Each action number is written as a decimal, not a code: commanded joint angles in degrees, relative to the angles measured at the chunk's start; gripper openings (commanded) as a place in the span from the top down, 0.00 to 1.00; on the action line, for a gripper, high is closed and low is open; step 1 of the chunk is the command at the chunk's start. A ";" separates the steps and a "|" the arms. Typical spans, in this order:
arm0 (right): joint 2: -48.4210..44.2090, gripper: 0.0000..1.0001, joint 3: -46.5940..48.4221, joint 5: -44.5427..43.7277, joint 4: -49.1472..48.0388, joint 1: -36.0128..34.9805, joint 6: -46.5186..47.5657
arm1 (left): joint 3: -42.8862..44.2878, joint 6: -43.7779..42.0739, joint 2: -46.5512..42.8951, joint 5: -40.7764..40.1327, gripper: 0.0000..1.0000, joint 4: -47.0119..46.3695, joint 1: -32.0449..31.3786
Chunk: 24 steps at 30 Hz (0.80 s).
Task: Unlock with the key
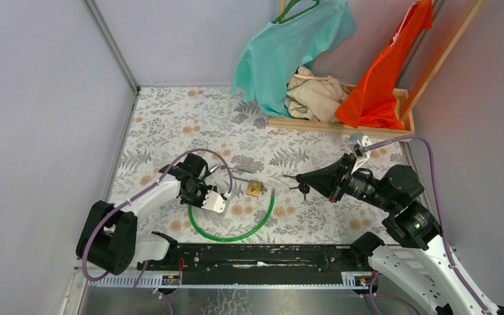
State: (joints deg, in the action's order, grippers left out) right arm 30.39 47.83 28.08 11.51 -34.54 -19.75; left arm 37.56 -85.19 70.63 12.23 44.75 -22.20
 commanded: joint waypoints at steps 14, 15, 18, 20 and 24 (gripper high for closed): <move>-0.83 1.00 1.25 1.07 -2.71 0.18 -1.35 | 9.28 17.37 -8.78 -1.01 0.97 8.11 -14.48; -1.02 1.00 1.17 0.91 -2.72 0.18 -1.30 | 9.49 17.51 -8.31 -1.45 0.97 8.30 -15.02; -1.43 1.00 1.10 0.84 -2.73 0.18 -1.43 | 10.51 19.35 -5.77 -3.69 0.97 8.25 -16.75; -1.58 1.00 1.12 0.77 -2.55 0.18 -1.41 | 12.49 21.48 -3.25 -4.61 0.97 8.41 -17.53; -2.14 1.00 1.04 0.33 -2.06 0.18 -1.26 | 16.24 24.09 1.96 -5.16 0.94 9.13 -18.03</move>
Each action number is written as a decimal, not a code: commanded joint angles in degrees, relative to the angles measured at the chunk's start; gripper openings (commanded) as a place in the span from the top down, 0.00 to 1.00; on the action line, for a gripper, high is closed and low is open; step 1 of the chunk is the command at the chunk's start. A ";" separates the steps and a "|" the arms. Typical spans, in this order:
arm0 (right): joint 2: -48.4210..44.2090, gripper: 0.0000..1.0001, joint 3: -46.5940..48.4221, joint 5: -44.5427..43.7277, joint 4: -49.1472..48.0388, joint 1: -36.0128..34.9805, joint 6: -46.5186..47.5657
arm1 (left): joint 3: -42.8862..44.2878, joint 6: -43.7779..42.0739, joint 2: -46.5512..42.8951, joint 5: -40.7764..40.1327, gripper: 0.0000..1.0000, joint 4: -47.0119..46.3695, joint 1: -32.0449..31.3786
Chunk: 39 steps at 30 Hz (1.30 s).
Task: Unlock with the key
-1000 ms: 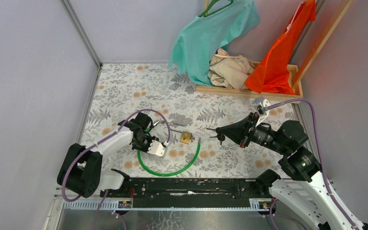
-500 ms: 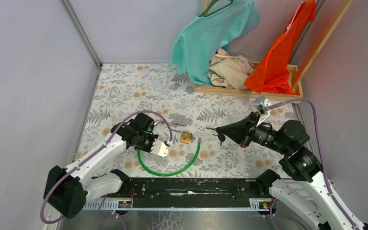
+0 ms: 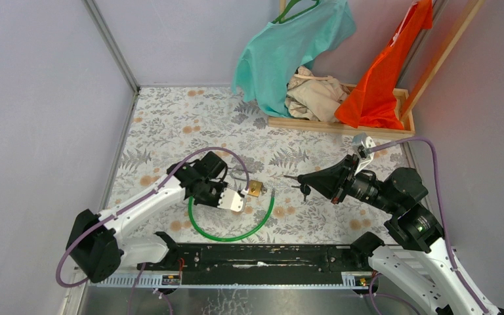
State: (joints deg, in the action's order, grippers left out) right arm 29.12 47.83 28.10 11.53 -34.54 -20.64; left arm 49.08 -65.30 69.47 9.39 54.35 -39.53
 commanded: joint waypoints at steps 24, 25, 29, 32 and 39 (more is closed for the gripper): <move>-3.16 1.00 2.08 0.05 0.76 0.18 0.49 | 12.89 8.90 20.02 -9.63 0.46 0.13 -5.37; -3.19 1.00 2.13 0.02 0.82 0.18 0.51 | 12.99 8.33 19.98 -9.43 0.41 0.25 -5.51; -3.27 1.00 2.55 -0.19 1.32 0.18 0.78 | 13.35 4.13 19.57 -6.89 0.34 2.33 -6.25; -3.27 1.00 3.15 -0.44 2.20 0.18 1.15 | 12.17 -0.77 18.67 -8.19 0.29 2.51 -6.99; -3.42 1.00 4.00 -1.05 3.37 0.14 1.69 | 13.25 -9.88 18.06 -9.60 0.23 4.38 -7.25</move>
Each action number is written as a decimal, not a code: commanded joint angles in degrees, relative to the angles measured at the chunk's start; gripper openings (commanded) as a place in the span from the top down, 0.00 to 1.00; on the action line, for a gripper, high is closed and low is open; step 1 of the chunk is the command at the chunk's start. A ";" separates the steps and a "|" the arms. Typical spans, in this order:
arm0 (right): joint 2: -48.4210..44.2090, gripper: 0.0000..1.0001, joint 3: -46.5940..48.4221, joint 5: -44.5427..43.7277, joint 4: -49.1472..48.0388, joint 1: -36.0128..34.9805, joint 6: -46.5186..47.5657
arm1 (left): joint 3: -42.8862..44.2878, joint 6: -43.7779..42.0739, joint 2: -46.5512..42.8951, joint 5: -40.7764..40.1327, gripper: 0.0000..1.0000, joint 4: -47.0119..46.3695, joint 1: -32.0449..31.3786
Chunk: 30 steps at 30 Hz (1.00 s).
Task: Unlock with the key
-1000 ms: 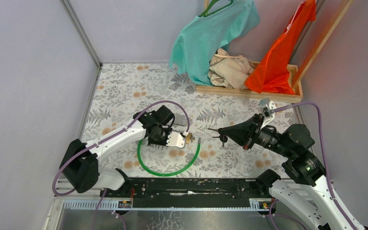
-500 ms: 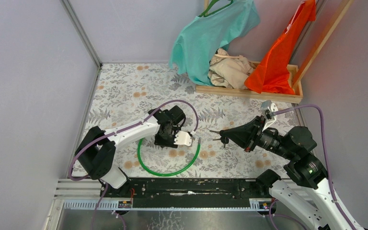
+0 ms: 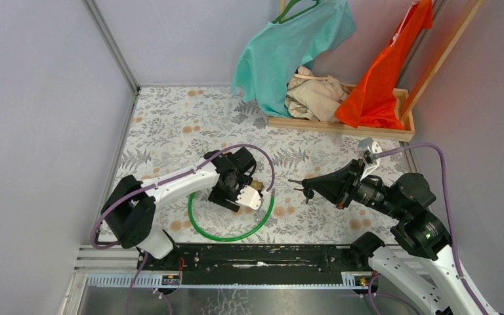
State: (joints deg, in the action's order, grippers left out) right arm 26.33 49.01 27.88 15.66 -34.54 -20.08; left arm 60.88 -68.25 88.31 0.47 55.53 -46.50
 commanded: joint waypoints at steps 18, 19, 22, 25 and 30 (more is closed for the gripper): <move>-2.26 1.00 3.95 -2.91 2.52 0.18 2.22 | -8.64 -10.90 1.89 -10.28 0.29 -12.27 -2.18; -2.39 1.00 3.85 -2.96 2.60 0.18 2.21 | -9.12 -10.45 2.32 -11.50 0.30 -13.25 -2.56; -2.48 1.00 3.79 -3.18 2.99 0.18 2.23 | -10.87 -9.05 3.57 -15.48 0.33 -16.35 -3.67; -2.09 1.00 4.08 -3.27 3.21 0.14 2.45 | -12.20 -7.24 4.94 -18.54 0.36 -17.73 -4.33; -1.92 1.00 4.42 -3.43 3.62 0.18 2.67 | -13.24 -5.16 5.98 -21.49 0.40 -18.27 -5.05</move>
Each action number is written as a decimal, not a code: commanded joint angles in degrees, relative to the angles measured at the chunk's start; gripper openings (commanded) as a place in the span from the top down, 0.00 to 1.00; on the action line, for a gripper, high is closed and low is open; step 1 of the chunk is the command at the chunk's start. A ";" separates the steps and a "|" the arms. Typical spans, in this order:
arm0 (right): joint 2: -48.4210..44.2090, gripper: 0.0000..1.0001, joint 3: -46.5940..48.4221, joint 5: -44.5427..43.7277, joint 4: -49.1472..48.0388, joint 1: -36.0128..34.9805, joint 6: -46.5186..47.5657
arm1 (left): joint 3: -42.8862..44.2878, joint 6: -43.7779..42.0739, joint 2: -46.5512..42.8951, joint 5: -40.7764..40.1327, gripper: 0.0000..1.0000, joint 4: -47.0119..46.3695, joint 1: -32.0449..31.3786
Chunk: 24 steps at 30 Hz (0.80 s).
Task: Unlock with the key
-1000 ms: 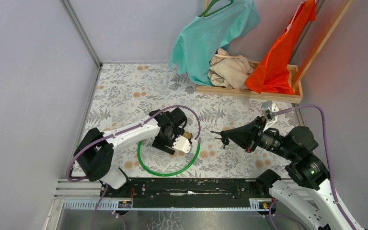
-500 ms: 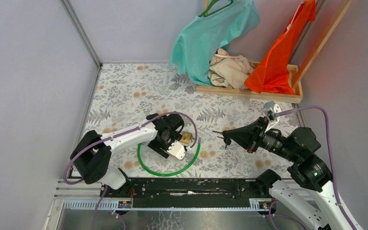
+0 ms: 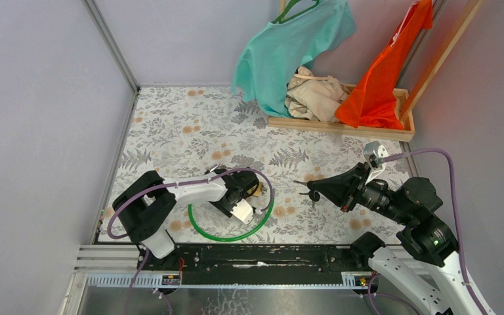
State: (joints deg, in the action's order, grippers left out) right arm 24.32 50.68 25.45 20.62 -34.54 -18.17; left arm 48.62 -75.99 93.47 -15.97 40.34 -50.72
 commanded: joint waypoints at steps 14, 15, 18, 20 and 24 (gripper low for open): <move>1.27 1.00 3.30 -1.02 -1.31 0.18 0.56 | -0.02 13.44 3.53 -5.58 0.59 -1.58 -4.39; 1.45 1.00 3.43 -1.02 -1.07 0.18 0.72 | -0.06 13.89 3.62 -5.30 0.58 -1.40 -4.48; 1.78 1.00 3.57 -0.77 -1.05 0.11 0.57 | -0.30 14.50 3.66 -4.64 0.57 -1.25 -4.59; 2.00 1.00 3.68 -0.62 -1.19 0.16 0.51 | -0.45 14.55 3.69 -4.30 0.58 -1.07 -4.63; 2.42 1.00 4.23 -0.75 -0.94 0.14 0.83 | 0.38 16.30 3.84 -3.03 0.71 -0.05 -4.49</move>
State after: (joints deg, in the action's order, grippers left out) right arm 25.93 52.03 24.93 21.54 -34.54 -18.15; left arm 48.27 -63.00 95.88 -23.62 39.77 -54.76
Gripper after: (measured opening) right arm 0.026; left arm 0.382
